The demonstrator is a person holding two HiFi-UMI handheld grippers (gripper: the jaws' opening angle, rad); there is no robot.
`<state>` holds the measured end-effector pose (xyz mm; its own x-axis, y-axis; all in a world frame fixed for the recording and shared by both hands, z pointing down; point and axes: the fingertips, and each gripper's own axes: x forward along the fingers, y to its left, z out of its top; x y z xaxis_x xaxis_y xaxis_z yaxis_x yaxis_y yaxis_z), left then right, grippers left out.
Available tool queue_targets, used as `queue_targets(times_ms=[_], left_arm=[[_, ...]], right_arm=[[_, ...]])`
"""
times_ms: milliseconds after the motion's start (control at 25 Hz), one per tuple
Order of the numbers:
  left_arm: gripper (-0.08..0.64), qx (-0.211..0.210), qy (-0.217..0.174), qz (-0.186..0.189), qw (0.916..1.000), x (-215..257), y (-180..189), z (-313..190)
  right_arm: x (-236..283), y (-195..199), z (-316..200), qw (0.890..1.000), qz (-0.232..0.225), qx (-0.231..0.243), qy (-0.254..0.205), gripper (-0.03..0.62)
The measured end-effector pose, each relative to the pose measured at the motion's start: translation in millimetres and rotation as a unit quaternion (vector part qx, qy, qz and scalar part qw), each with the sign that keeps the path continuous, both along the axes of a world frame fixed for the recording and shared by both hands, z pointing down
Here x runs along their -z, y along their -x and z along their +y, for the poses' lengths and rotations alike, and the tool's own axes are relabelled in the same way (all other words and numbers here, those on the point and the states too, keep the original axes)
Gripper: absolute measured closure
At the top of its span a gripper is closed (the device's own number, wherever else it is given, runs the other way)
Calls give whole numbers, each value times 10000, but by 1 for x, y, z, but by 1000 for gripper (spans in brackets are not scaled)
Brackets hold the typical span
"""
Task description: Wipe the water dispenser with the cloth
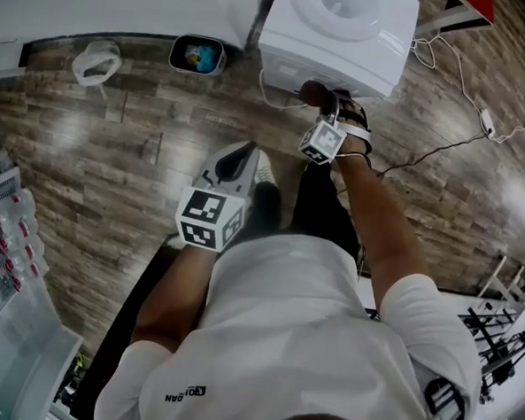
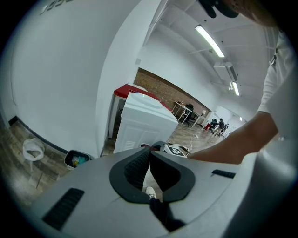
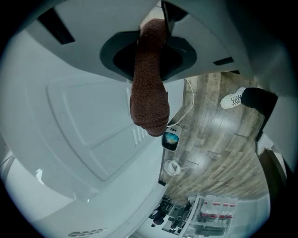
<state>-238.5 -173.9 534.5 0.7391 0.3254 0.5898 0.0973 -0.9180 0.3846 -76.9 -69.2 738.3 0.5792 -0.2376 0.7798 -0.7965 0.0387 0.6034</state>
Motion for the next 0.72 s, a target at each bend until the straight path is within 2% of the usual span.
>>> queue_targets(times_ms=[320, 720], left_arm=[[560, 117, -110, -300, 9994, -23, 7, -5], [560, 291, -167, -520, 9981, -37, 17, -10]], right_arm=[[-62, 0, -6, 9992, -367, 41, 173, 507], [-117, -3, -7, 9971, -595, 21, 477, 506]])
